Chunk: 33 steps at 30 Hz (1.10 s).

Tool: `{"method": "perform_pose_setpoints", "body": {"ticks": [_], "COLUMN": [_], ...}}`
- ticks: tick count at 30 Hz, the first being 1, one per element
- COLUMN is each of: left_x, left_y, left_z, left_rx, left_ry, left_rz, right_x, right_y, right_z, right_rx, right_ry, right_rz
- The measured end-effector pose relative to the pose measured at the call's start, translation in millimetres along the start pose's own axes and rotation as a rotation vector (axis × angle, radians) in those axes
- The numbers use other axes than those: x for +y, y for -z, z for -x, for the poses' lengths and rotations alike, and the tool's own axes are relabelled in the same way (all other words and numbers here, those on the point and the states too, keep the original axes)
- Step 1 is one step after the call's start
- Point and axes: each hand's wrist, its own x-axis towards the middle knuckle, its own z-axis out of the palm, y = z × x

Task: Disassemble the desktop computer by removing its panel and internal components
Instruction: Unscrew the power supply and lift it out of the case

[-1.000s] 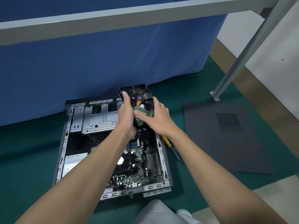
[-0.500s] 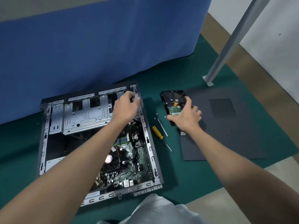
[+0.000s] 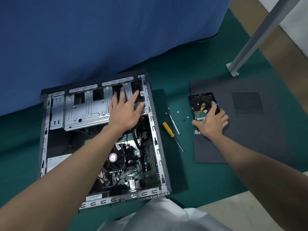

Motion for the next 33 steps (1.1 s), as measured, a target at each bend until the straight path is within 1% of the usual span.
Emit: {"method": "perform_pose_setpoints", "body": {"ticks": [5,8,10,12,14,16,17,19,20,21,22,23,25,26,28,33], "left_x": [-6,-12,-15,-19,-24,-30,-33,-41,-45,-49,-53,-58,-67,-71,-80,-94], "left_y": [2,3,3,5,7,8,8,9,9,9,9,9,7,6,5,6], "left_z": [0,2,4,5,8,12,14,18,20,22,24,27,33,36,42,46], "left_rx": [0.022,0.028,0.024,0.012,0.003,0.002,0.001,0.0,0.004,0.009,0.015,0.019,0.016,0.013,0.012,-0.003], "left_ry": [-0.025,-0.047,-0.064,-0.079,-0.098,-0.112,-0.117,-0.125,-0.129,-0.132,-0.134,-0.139,-0.16,-0.172,-0.194,-0.233], "left_rz": [0.027,0.064,0.094,0.127,0.144,0.148,0.151,0.154,0.152,0.147,0.138,0.125,0.093,0.078,0.06,0.035], "right_x": [7,7,-3,-26,-58,-95,-111,-135,-143,-148,-152,-154,-157,-158,-157,-155], "right_y": [-1,4,10,19,29,38,41,43,40,34,29,24,17,14,7,-3], "right_z": [-10,-12,-6,5,23,54,75,119,139,155,167,175,184,186,189,191], "right_rx": [-0.036,-0.097,-0.13,-0.097,0.02,0.137,0.141,0.039,-0.026,-0.095,-0.171,-0.259,-0.45,-0.509,-0.557,-0.594], "right_ry": [0.002,-0.023,-0.028,0.04,0.201,0.474,0.63,0.897,0.987,1.039,1.044,1.01,0.879,0.827,0.774,0.664], "right_rz": [0.055,0.072,0.11,0.078,-0.045,-0.149,-0.174,-0.122,-0.032,0.077,0.186,0.279,0.427,0.483,0.54,0.493]}}
